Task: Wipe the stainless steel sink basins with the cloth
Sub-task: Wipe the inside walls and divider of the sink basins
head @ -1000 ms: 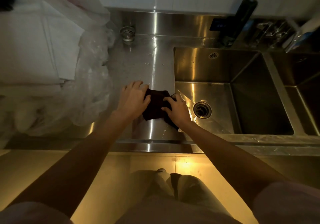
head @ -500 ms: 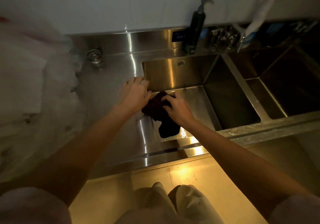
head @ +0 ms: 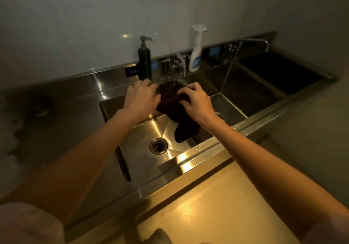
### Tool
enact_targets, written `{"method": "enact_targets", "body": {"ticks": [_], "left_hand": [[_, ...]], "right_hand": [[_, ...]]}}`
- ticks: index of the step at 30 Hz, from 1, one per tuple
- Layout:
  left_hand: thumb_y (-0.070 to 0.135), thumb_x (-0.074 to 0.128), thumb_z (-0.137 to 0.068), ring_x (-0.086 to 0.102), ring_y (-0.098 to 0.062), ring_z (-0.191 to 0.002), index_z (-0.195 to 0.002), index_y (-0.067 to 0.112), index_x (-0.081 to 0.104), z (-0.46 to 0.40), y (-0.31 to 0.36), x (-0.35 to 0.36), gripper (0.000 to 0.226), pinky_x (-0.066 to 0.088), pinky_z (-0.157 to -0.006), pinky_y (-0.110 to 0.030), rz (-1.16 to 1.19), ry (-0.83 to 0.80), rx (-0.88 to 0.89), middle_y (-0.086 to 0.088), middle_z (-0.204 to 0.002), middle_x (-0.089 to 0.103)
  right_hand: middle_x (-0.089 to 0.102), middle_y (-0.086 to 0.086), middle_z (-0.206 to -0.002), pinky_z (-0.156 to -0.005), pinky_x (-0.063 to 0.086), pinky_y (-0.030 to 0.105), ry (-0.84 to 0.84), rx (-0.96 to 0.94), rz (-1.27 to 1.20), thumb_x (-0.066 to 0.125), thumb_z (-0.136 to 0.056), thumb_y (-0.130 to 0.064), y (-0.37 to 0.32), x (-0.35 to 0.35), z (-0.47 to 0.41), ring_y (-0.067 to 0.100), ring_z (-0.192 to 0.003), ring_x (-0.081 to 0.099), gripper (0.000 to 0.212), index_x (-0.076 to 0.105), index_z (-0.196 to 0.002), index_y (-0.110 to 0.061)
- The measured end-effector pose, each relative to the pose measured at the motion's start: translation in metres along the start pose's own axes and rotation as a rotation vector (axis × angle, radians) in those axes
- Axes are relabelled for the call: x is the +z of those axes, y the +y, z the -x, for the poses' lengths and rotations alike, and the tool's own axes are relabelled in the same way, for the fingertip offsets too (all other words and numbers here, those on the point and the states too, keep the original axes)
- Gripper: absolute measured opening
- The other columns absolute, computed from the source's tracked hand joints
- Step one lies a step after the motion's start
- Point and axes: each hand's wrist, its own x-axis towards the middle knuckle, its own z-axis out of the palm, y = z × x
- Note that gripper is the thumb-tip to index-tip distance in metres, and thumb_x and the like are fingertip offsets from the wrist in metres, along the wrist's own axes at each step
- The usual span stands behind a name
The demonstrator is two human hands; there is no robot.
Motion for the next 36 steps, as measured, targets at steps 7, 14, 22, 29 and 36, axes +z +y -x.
{"method": "enact_targets", "body": {"ticks": [7, 14, 22, 29, 36], "left_hand": [[0.039, 0.045, -0.097, 0.041, -0.029, -0.131, -0.138, 0.016, 0.048, -0.031, 0.103, -0.021, 0.047, 0.037, -0.105, -0.047, -0.036, 0.032, 0.125, -0.010, -0.143, 0.045], [0.041, 0.044, -0.098, 0.041, -0.027, -0.132, -0.139, 0.019, 0.048, -0.033, 0.214, -0.011, 0.047, 0.035, -0.105, -0.046, -0.014, 0.023, 0.264, -0.008, -0.144, 0.044], [0.041, 0.043, -0.098, 0.045, -0.027, -0.129, -0.137, 0.018, 0.050, -0.014, 0.331, 0.024, 0.046, 0.038, -0.102, -0.042, -0.008, -0.023, 0.389, -0.008, -0.142, 0.048], [0.042, 0.044, -0.098, 0.042, -0.027, -0.132, -0.139, 0.018, 0.048, -0.012, 0.424, 0.047, 0.048, 0.036, -0.106, -0.045, 0.022, -0.050, 0.505, -0.008, -0.144, 0.047], [0.041, 0.043, -0.098, 0.041, -0.027, -0.133, -0.141, 0.018, 0.046, -0.022, 0.494, 0.069, 0.049, 0.034, -0.106, -0.045, 0.060, -0.090, 0.637, -0.007, -0.144, 0.046]], "right_hand": [[0.048, 0.005, -0.122, -0.087, 0.045, 0.035, 0.094, 0.026, 0.098, 0.063, -0.084, -0.014, 0.055, -0.093, 0.033, 0.026, -0.105, 0.055, 0.031, 0.063, -0.114, -0.020], [0.049, 0.001, -0.122, -0.084, 0.046, 0.028, 0.201, 0.108, 0.070, 0.065, -0.085, -0.014, 0.125, -0.166, 0.095, 0.019, -0.108, 0.054, 0.029, 0.064, -0.113, -0.023], [0.053, 0.002, -0.120, -0.090, 0.051, 0.031, 0.360, 0.194, 0.082, 0.065, -0.087, -0.014, 0.197, -0.209, 0.185, 0.019, -0.108, 0.056, 0.027, 0.066, -0.112, -0.020], [0.053, 0.003, -0.118, -0.089, 0.050, 0.033, 0.375, 0.328, 0.152, 0.060, -0.088, -0.011, 0.250, -0.242, 0.253, 0.023, -0.105, 0.056, 0.025, 0.067, -0.110, -0.019], [0.052, 0.001, -0.117, -0.086, 0.048, 0.034, 0.408, 0.481, 0.199, 0.058, -0.087, -0.012, 0.296, -0.270, 0.291, 0.022, -0.105, 0.056, 0.025, 0.067, -0.108, -0.022]]}}
